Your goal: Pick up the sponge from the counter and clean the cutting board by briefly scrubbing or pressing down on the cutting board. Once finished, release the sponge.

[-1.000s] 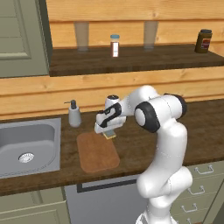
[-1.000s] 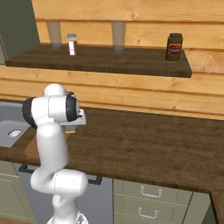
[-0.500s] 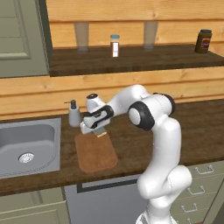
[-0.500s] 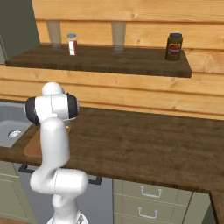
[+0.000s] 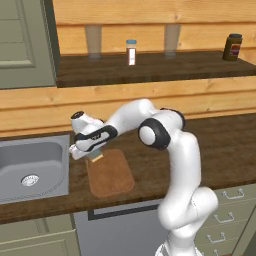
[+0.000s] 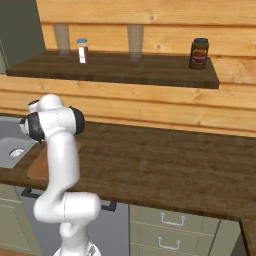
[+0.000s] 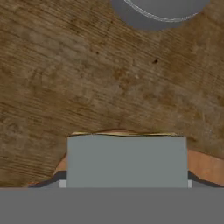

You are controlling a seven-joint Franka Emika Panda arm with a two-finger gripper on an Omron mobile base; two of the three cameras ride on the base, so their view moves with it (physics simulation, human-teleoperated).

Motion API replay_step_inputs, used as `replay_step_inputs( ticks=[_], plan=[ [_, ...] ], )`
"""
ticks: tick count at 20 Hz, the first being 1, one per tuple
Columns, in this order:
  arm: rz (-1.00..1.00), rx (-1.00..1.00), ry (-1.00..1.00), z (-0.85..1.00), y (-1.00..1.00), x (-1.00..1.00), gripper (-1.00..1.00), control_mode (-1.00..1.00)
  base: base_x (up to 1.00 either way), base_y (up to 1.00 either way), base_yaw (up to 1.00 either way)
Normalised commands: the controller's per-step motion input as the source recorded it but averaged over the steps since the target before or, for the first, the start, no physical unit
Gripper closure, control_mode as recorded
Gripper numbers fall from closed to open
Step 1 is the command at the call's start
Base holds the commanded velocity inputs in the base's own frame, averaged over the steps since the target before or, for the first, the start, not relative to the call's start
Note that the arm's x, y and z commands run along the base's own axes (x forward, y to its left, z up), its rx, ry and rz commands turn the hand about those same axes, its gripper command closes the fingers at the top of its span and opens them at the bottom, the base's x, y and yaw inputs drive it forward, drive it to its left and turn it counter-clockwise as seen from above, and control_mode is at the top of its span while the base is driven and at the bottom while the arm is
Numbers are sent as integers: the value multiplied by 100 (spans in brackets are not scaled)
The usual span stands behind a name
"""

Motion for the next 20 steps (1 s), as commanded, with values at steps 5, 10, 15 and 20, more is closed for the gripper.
replay_step_inputs(
  ticks=[5,10,15,20],
  plan=[
    [10,0,-6,-45,32,-100,100,-100,0,0,0],
    [14,2,-15,-67,-48,-100,100,-100,0,0,0],
    [2,9,-10,-15,-91,-47,100,-100,0,0,0],
    [0,11,6,-2,-91,0,100,-100,0,0,0]
  ],
)
